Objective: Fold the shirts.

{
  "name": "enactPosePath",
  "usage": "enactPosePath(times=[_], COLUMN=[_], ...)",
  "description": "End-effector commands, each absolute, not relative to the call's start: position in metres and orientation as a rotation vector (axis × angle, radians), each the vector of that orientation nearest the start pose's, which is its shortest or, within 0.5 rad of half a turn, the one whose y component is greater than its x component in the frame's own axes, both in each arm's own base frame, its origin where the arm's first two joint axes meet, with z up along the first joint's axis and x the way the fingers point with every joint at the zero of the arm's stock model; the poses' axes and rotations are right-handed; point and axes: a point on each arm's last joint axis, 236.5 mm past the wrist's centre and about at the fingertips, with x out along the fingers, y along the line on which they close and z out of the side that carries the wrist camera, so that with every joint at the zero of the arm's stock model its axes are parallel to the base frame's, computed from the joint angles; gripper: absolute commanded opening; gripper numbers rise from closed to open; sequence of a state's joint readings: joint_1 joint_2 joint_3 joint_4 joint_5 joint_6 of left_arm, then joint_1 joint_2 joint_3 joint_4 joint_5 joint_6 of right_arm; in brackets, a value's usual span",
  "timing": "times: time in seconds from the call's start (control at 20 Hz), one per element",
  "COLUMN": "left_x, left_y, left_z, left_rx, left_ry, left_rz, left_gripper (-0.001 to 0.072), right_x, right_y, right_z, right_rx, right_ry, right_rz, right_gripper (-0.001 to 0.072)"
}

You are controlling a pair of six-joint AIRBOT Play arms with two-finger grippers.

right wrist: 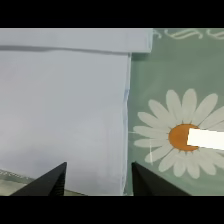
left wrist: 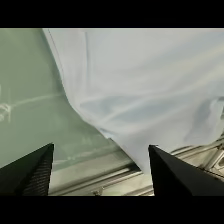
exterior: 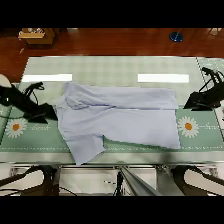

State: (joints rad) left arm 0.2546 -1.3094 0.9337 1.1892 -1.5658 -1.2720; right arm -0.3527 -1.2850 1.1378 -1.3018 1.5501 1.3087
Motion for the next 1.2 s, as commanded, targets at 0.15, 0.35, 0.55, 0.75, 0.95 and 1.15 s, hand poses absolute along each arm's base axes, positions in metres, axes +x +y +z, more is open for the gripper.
enactPosePath(times=[0.15, 0.35, 0.55, 0.75, 0.95, 1.15], left_x=[0.175, 0.17, 0.183, 0.206, 0.191, 0.17], left_y=[-0.055, -0.072, -0.069, -0.082, -0.096, -0.08], left_z=[-0.06, -0.079, -0.11, -0.123, -0.127, -0.129], left_rx=[-0.552, -0.639, -0.63, -0.627, -0.526, -0.449], left_ry=[1.839, 1.817, 1.726, 1.648, 1.708, 1.791], left_rz=[-0.382, -0.373, -0.26, -0.211, -0.303, -0.304], left_gripper=[0.0699, 0.07, 0.0699, 0.0417, 0.0018, 0.0017], right_x=[0.269, 0.271, 0.271, 0.271, 0.271, 0.235], right_y=[-0.033, -0.034, -0.034, -0.032, -0.03, -0.061], right_z=[-0.006, 0.002, 0.004, 0.005, 0.006, -0.008], right_rx=[0.51, 0.497, 0.498, 0.518, 0.532, 0.4], right_ry=[1.476, 1.439, 1.433, 1.431, 1.432, 1.584], right_rz=[0.133, 0.122, 0.12, 0.116, 0.117, 0.008], right_gripper=[0.0496, 0.0496, 0.0496, 0.0496, 0.0496, 0.0495])
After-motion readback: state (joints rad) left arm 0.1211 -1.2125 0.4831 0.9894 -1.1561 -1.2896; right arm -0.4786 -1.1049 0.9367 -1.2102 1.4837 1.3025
